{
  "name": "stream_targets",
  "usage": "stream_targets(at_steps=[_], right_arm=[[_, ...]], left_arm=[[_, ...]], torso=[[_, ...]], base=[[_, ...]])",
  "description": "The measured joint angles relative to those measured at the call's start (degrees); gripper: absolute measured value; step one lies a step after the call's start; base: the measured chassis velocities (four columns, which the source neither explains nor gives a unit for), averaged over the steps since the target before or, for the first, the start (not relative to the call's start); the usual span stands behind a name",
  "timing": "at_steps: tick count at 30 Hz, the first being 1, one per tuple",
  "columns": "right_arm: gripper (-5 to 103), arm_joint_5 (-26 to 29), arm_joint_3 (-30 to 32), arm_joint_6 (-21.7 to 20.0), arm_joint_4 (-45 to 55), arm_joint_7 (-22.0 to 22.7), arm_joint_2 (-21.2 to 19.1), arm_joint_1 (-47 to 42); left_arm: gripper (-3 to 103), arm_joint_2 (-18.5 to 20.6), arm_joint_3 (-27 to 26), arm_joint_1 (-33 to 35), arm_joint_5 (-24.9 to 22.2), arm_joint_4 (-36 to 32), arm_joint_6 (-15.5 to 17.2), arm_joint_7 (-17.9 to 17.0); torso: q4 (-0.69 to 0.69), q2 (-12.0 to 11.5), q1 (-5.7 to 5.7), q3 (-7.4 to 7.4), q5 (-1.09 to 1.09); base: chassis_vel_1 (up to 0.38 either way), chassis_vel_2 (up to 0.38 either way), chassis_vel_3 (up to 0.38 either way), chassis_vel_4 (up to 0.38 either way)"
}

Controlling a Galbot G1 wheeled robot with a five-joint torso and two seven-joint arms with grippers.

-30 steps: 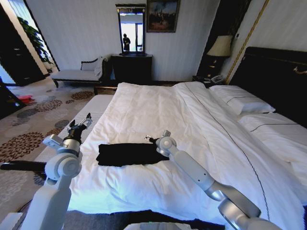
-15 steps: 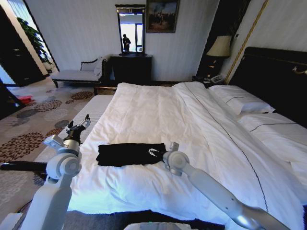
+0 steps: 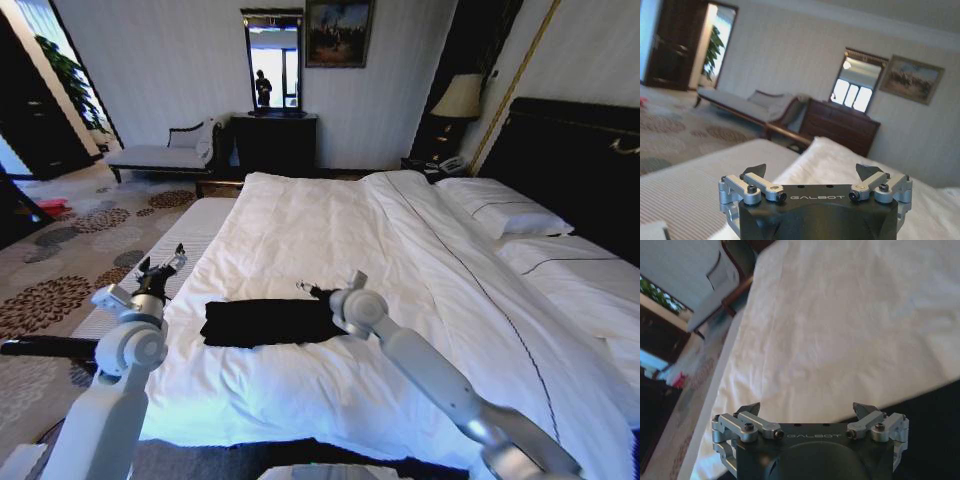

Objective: Fold the clothes on the bed.

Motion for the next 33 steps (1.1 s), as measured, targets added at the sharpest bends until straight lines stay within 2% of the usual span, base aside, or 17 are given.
stream_targets(at_steps=[2, 3, 4, 5, 7, 9, 13, 19, 26, 28, 33], right_arm=[[100, -2.57, 0.45, 1.56, -0.85, -2.04, -0.25, -0.28], [100, -2.57, 0.45, 1.56, -0.85, -2.04, -0.25, -0.28], [100, -4.62, 1.07, 3.35, -1.35, -3.89, -1.04, -1.0], [100, -5.64, 1.6, 4.38, -1.52, -4.93, -1.62, -1.64], [100, -7.42, 2.64, 6.02, -1.82, -6.66, -2.71, -2.93], [100, -8.02, 2.78, 6.52, -2.18, -7.24, -2.79, -3.19], [100, -8.41, 2.15, 7.02, -3.11, -8.57, -2.33, -3.14], [100, -8.7, 2.18, 7.02, -2.61, -8.65, -3.3, -3.83], [100, -9.82, 1.36, 7.11, -2.66, -8.77, -2.03, -4.1], [100, -10.24, 0.94, 7.12, -2.39, -8.77, -1.63, -4.24], [100, -10.46, 0.94, 7.13, -1.73, -8.68, -2.23, -4.73]], left_arm=[[100, 0.52, 2.7, -2.92, 1.85, 3.54, -1.78, 2.93], [100, 0.52, 2.7, -2.92, 1.85, 3.54, -1.78, 2.93], [100, 0.8, 6.35, -6.36, 4.41, 8.31, -4.24, 6.8], [100, 0.71, 8.78, -8.37, 5.64, 11.34, -5.56, 8.86], [100, -0.55, 13.31, -12.16, 7.85, 17.87, -7.88, 11.73], [100, -1.45, 14.59, -13.14, 9.0, 20.27, -8.95, 12.99], [100, -5.88, 15.73, -14.13, 11.65, 26.21, -11.48, 15.86], [100, -7.32, 16.23, -14.96, 11.37, 28.93, -10.94, 16.76], [100, -5.89, 18.39, -18.42, 5.6, 33.28, -9.78, 18.18], [100, -4.92, 19.83, -18.91, 2.41, 33.04, -7.33, 16.77], [100, -3.22, 21.74, -18.01, 0.7, 32.15, -4.27, 14.12]], torso=[[-0.03, 0.0, 0.0, -0.01, 0.02], [-0.03, 0.0, 0.0, -0.01, 0.02], [-0.08, 0.0, 0.01, 0.0, 0.02], [-0.1, 0.0, 0.01, 0.0, 0.02], [-0.13, 0.0, 0.02, 0.01, 0.02], [-0.15, 0.0, 0.02, 0.0, 0.02], [0.01, -0.01, 0.01, 0.01, 0.02], [-0.06, 0.0, 0.01, 0.0, 0.02], [-0.04, 0.0, 0.01, 0.0, 0.02], [-0.03, 0.0, 0.01, 0.0, 0.02], [-0.05, 0.0, 0.01, 0.0, 0.02]], base=[[0.0, 0.0, 0.0, 0.0], [0.0, 0.0, 0.0, 0.0], [0.0, 0.0, 0.0, 0.0], [0.0, 0.0, 0.0, 0.0], [0.0, 0.0, 0.0, 0.0], [0.0, 0.0, 0.0, 0.0], [0.0, 0.0, 0.0, 0.0], [0.0, 0.0, 0.0, 0.0], [0.0, 0.0, 0.0, 0.0], [0.0, 0.0, 0.0, 0.0], [0.0, 0.0, 0.0, 0.0]])
